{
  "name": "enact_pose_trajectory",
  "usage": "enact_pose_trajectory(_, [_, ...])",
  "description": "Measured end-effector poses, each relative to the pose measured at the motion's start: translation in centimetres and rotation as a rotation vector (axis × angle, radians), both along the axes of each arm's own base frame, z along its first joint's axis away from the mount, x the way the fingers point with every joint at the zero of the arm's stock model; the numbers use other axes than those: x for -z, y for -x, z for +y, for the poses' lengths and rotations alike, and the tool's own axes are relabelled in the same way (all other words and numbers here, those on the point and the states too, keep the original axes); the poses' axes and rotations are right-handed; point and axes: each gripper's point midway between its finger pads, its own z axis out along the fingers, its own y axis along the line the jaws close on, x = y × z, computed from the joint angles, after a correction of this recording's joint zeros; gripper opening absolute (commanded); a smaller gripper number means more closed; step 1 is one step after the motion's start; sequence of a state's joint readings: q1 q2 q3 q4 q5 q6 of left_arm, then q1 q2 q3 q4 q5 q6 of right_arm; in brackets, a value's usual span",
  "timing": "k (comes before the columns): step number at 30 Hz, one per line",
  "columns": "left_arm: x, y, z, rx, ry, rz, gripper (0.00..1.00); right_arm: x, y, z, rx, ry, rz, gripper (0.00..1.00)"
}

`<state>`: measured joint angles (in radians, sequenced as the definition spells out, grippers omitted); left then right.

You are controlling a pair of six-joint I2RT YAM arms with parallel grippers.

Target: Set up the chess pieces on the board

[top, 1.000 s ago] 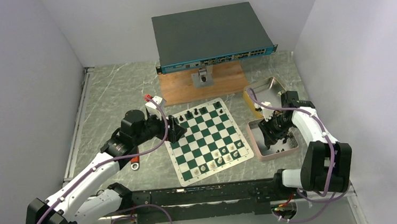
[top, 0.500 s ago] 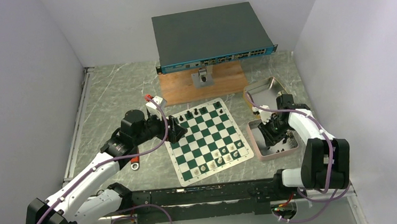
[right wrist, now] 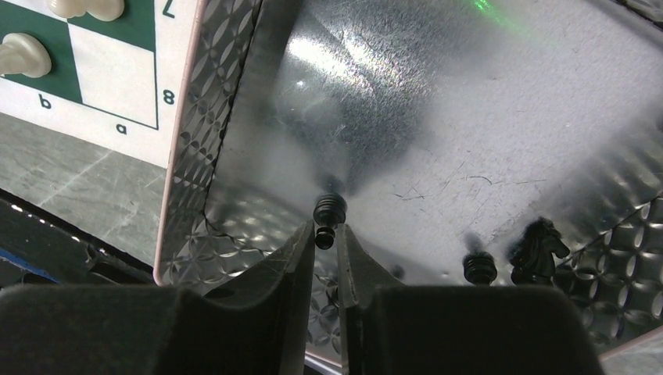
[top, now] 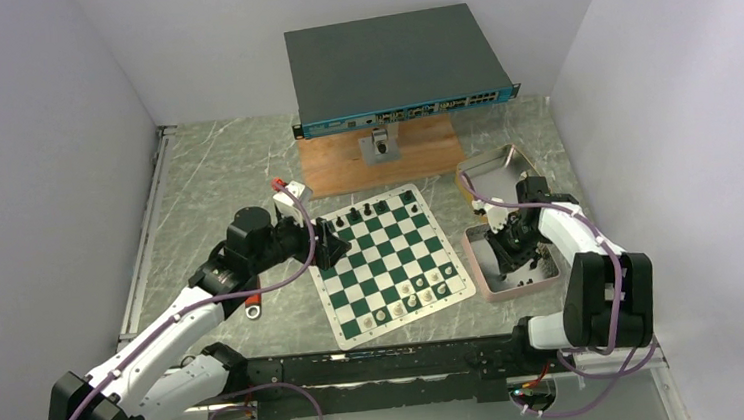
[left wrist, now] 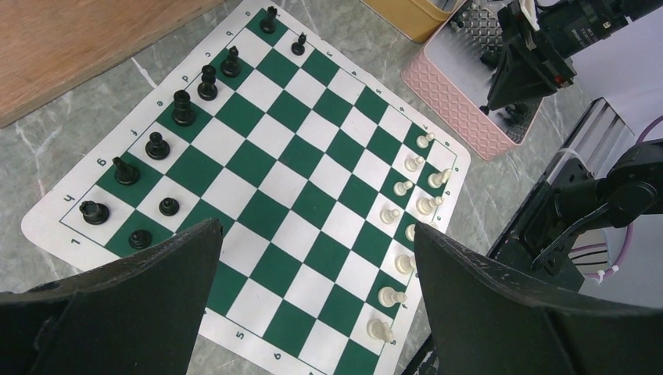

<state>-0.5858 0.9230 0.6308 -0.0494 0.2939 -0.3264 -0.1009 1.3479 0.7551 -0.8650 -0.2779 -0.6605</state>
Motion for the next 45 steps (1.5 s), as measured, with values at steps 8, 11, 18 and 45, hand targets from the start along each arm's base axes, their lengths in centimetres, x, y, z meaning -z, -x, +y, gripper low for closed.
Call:
enact_pose_trajectory(8, [-0.1, 0.0, 0.1, -0.003, 0.001, -0.005, 0.97, 0.2, 0.1, 0.0, -0.002, -0.001, 0.01, 0.02])
enact_pose_trajectory(11, [-0.4, 0.1, 0.1, -0.004, 0.006, -0.012, 0.97, 0.0, 0.1, -0.1, -0.005, 0.008, 0.002, 0.0])
enact_pose_trajectory(18, [-0.8, 0.2, 0.2, -0.003, 0.015, -0.024, 0.97, -2.3, -0.4, -0.4, -0.042, 0.03, -0.065, 0.0])
enact_pose_trajectory(45, [-1.5, 0.4, 1.4, -0.053, 0.007, -0.044, 0.97, -11.7, -6.4, 8.3, -0.53, 0.057, -0.229, 0.0])
